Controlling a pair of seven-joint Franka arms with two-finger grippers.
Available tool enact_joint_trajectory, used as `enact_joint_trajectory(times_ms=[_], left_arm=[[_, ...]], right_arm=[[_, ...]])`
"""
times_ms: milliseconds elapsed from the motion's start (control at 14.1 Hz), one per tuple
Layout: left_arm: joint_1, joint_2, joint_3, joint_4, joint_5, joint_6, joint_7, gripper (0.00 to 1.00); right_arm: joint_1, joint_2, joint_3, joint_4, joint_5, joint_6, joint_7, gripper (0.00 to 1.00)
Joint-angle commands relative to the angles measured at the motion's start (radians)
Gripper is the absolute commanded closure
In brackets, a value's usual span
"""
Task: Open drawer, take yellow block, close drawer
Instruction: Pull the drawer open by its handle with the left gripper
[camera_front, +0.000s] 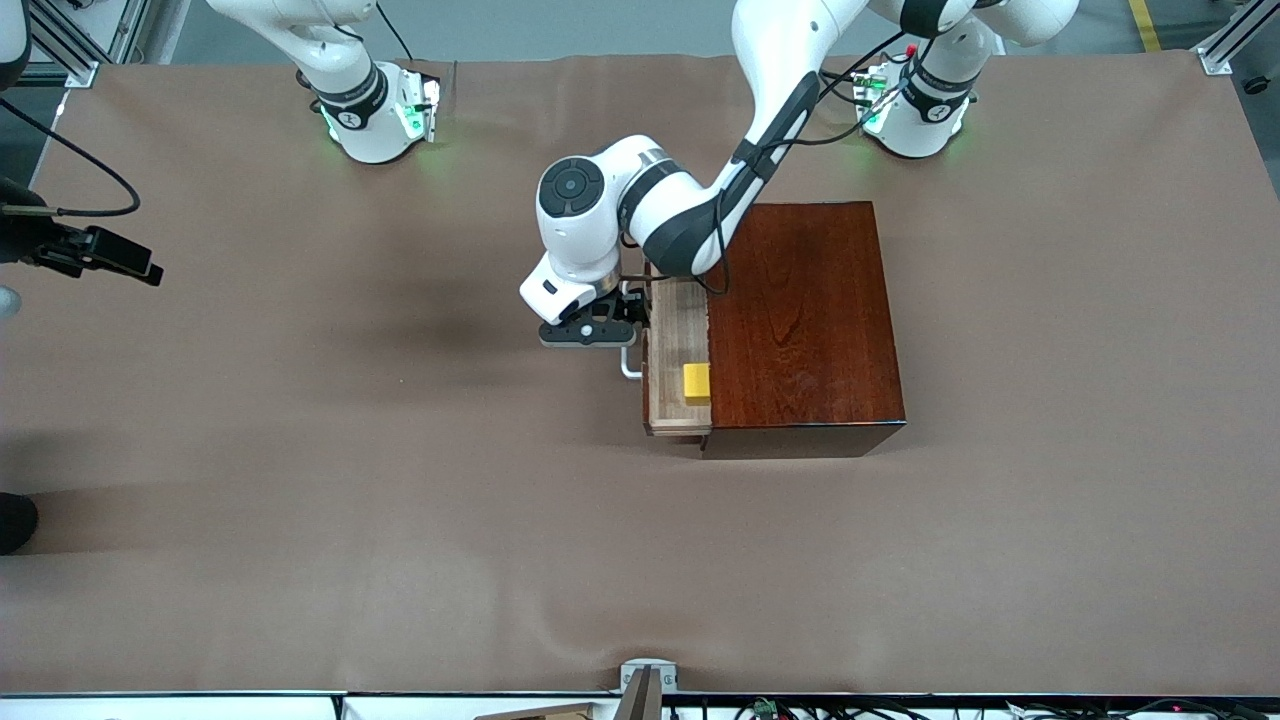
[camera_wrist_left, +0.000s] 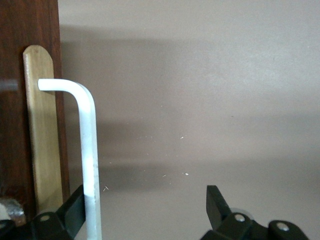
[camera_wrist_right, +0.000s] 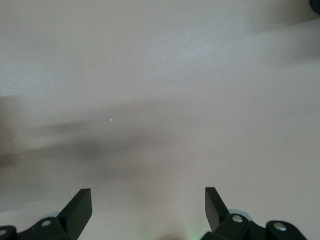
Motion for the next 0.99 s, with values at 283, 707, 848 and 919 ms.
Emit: enact_joint_trajectory(times_ms=[283, 707, 848, 919], left_arm=[[-0.004, 0.024, -0.015, 0.030, -0.030, 0.090, 0.019, 0.00], [-0.005, 0.027, -0.026, 0.030, -0.029, 0.147, 0.020, 0.00], [-0.007, 0.030, -0.028, 0.030, -0.030, 0.174, 0.019, 0.00], [-0.007, 0.030, -0.029, 0.030, -0.030, 0.185, 0.019, 0.00]], right_arm=[[-0.028, -0.011, 0.019, -0.009, -0.005, -0.005, -0.007, 0.00], [-0.028, -0.011, 0.019, -0.010, -0.005, -0.005, -0.009, 0.00], [-0.028, -0.011, 0.019, -0.010, -0.005, -0.005, -0.007, 0.00], [-0.028, -0.011, 0.019, -0.010, -0.005, -0.005, -0.009, 0.00]])
